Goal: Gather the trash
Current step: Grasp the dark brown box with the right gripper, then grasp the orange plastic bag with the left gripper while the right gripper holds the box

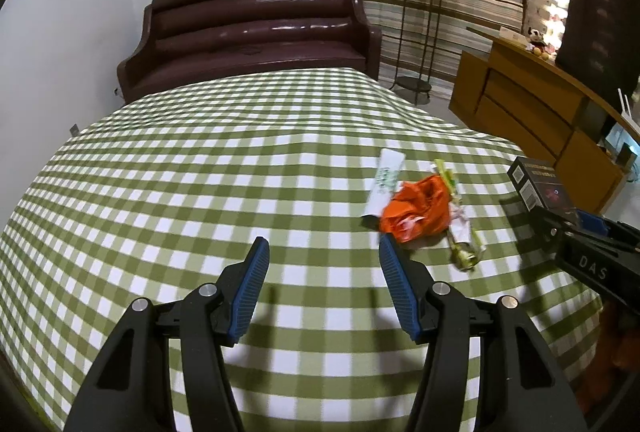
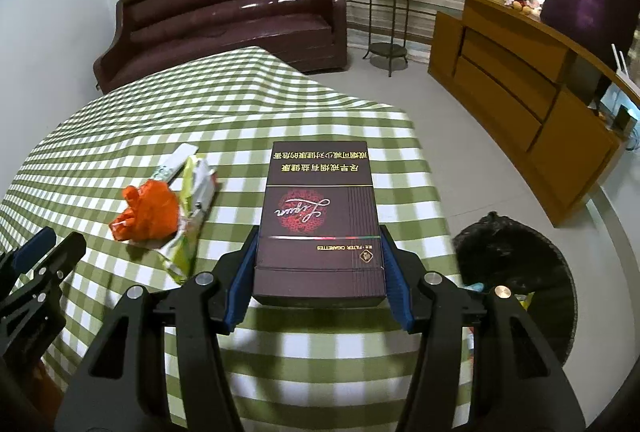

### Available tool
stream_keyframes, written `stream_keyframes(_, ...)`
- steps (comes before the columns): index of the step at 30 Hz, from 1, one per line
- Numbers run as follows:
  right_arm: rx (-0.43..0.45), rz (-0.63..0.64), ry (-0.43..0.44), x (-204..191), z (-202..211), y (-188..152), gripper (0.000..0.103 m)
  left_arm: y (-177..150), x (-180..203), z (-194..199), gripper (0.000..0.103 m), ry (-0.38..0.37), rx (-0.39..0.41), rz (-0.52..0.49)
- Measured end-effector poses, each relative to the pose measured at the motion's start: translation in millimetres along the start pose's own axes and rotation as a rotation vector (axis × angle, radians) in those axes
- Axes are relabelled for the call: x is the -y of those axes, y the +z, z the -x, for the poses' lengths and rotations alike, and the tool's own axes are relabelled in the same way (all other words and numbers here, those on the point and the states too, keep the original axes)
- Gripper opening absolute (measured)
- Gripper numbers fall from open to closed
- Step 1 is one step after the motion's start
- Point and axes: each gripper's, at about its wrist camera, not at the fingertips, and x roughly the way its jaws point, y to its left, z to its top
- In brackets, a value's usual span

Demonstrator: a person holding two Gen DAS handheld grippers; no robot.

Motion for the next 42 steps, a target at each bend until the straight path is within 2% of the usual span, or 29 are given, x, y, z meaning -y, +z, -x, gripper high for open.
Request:
stream_keyframes(6, 0.027, -0.007, -0.045, 21, 6, -2, 0.054, 5, 17, -4, 0.059, -0.021, 0.006, -0.036)
stream_keyframes(16, 0.025, -0.060, -0.044, 51, 2, -6, 0.054, 17, 43, -22, 0.059, -0.034, -0.010, -0.092)
stream_keyframes(24, 0.024, -0.081, -0.035, 63, -2, -6, 0.054, 21, 47, -41, 0.059, -0.045, -0.062, -0.094)
stream_keyframes(32, 0.015, -0.091, -0.023, 65, -7, -5, 0.054, 24, 48, -46, 0.059, -0.066, -0.080, -0.102)
stream_keyframes(35, 0.012, -0.091, -0.020, 65, -8, -5, 0.054, 23, 48, -46, 0.053, -0.075, -0.083, -0.105)
stream_keyframes(42, 0.014, -0.086, -0.019, 64, -7, -5, 0.054, 20, 44, -40, 0.048, -0.091, -0.068, -0.096)
